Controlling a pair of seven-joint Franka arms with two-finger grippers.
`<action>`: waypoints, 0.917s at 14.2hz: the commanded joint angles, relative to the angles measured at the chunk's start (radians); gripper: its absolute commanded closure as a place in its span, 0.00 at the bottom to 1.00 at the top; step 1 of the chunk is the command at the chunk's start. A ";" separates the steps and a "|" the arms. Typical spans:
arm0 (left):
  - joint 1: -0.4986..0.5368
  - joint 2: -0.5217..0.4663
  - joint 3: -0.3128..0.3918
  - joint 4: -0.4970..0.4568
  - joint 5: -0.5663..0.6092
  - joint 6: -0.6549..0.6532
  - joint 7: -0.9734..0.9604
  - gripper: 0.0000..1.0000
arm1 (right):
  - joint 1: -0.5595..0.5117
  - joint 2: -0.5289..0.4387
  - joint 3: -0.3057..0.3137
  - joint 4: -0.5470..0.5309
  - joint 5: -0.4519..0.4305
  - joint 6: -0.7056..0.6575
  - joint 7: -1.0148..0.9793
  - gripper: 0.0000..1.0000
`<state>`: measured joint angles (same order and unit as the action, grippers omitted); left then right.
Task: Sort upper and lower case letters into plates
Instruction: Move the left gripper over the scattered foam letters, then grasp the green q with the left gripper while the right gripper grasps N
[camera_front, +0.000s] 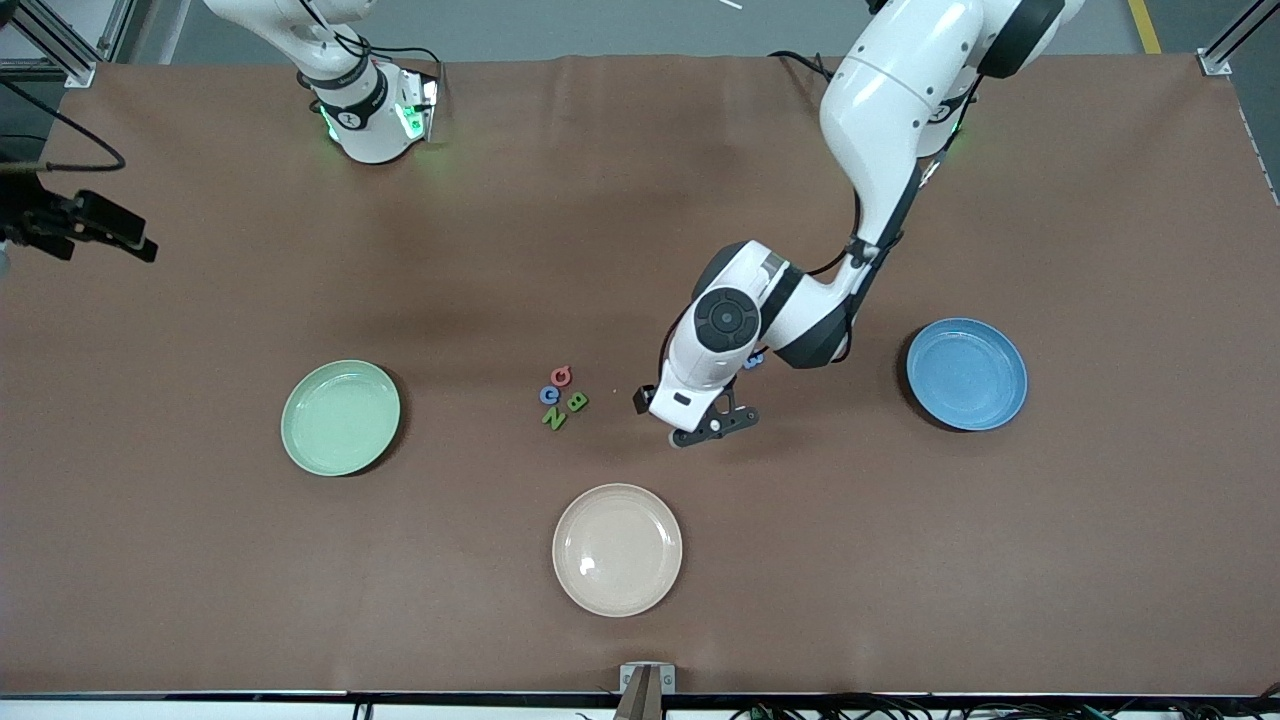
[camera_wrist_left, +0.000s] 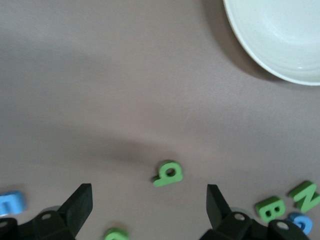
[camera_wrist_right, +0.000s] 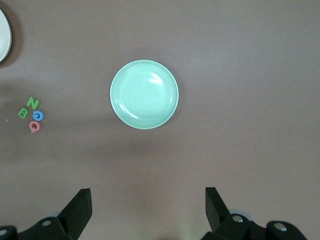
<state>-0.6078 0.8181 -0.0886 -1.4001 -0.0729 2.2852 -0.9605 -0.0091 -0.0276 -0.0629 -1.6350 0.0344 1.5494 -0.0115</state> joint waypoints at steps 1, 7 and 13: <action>-0.030 0.056 0.017 0.047 0.004 0.048 -0.067 0.00 | -0.009 0.092 0.003 0.032 -0.016 0.038 -0.010 0.00; -0.069 0.116 0.047 0.059 0.002 0.100 -0.076 0.00 | 0.010 0.251 0.006 0.041 -0.019 0.138 0.139 0.00; -0.081 0.115 0.047 0.055 0.001 0.080 -0.102 0.07 | 0.171 0.365 0.008 -0.028 0.081 0.361 0.569 0.00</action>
<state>-0.6713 0.9238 -0.0570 -1.3683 -0.0728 2.3828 -1.0336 0.1083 0.3116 -0.0486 -1.6300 0.1044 1.8360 0.4501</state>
